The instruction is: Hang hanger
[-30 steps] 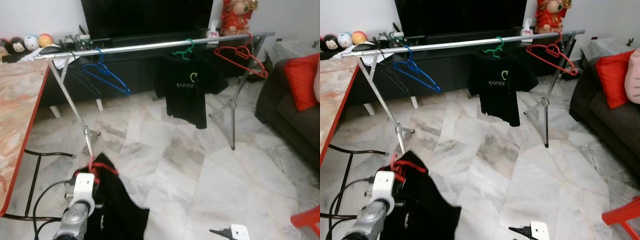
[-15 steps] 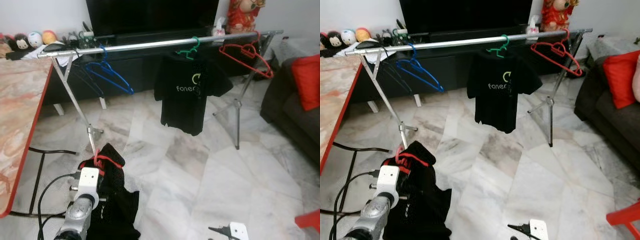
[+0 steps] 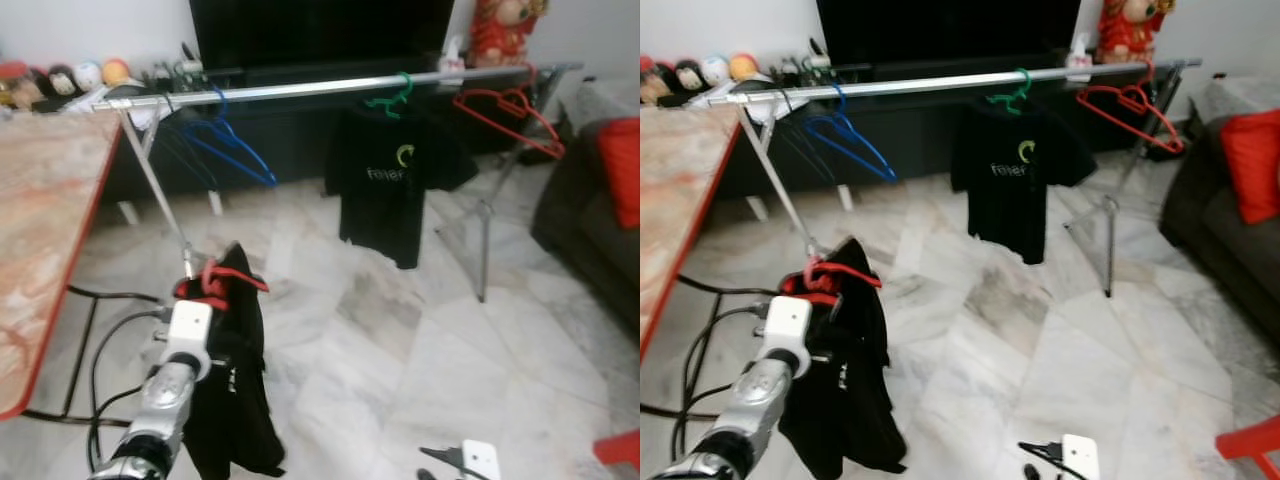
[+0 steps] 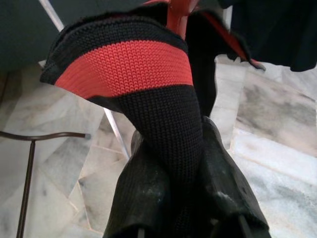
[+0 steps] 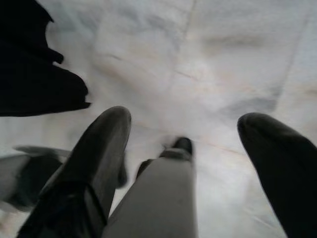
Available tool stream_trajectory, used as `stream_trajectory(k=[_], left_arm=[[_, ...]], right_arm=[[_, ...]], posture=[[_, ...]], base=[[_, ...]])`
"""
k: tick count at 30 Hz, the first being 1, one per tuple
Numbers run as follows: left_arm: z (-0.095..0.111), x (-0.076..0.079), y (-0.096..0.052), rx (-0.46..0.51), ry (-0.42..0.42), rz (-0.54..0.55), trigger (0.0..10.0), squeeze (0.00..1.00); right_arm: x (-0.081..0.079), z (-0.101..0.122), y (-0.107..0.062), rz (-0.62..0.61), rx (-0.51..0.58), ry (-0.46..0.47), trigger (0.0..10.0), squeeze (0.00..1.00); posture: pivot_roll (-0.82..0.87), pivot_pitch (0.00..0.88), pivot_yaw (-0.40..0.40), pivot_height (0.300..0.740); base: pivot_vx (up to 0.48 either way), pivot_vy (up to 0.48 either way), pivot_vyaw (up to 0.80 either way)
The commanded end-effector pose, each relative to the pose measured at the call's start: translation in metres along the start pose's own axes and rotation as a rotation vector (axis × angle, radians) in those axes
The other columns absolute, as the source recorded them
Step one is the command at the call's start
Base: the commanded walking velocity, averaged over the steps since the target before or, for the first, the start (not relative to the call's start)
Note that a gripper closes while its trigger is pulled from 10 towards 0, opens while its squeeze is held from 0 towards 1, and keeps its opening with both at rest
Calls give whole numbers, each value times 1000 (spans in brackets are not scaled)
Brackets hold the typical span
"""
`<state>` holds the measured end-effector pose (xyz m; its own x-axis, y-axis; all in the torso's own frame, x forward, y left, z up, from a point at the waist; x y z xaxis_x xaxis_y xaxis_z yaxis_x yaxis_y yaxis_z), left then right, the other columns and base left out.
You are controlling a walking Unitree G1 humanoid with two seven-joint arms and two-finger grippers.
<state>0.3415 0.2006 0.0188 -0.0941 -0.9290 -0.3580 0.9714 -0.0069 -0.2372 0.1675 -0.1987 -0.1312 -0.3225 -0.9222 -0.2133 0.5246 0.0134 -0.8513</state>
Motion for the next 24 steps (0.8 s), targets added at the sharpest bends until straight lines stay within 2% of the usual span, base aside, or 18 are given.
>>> stream_trajectory(k=[1, 4, 8, 10, 16, 24], left_arm=[[19, 2, 5, 75, 1, -9, 10000, 0], [32, 5, 8, 122, 17, -25, 10000, 0], [39, 6, 9, 142, 15, -33, 10000, 0], [50, 10, 10, 180, 21, -57, 10000, 0], [61, 25, 11, 203, 27, -114, 10000, 0], [78, 36, 10, 249, 20, -169, 10000, 0]], right_arm=[[9, 2, -2, -26, 17, 15, 10000, 0], [9, 5, -2, -31, 33, 19, 10000, 0], [9, 6, -2, -31, 44, 24, 10000, 0], [9, 8, -2, -34, 61, 39, 10000, 0], [10, 14, -3, -50, 117, 63, 10000, 0], [13, 21, -5, -70, 190, 66, 10000, 0]], posture=[[1, 0, 25, 740], [5, 0, 24, 740], [4, 0, 25, 740], [3, 0, 27, 740], [3, 0, 27, 740], [-9, 0, 32, 740]], base=[[-266, 0, 0], [-285, 0, 0], [-285, 0, 0], [-292, 0, 0], [-298, 0, 0], [-300, 0, 0]])
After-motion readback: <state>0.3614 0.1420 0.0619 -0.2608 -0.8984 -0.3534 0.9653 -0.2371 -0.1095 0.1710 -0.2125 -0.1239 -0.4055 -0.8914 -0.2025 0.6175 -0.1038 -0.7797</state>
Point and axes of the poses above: a point about 5 cm out from each wrist's last joint towards the gripper, its own y axis pointing out of the wrist towards the gripper, its own z axis along the axis of the wrist's last joint, x = y × z, the point moved 4 cm from there along y, pointing out of the wrist towards the gripper, and after that the axes turned 11 degrees about y, right-handed, at the moved point
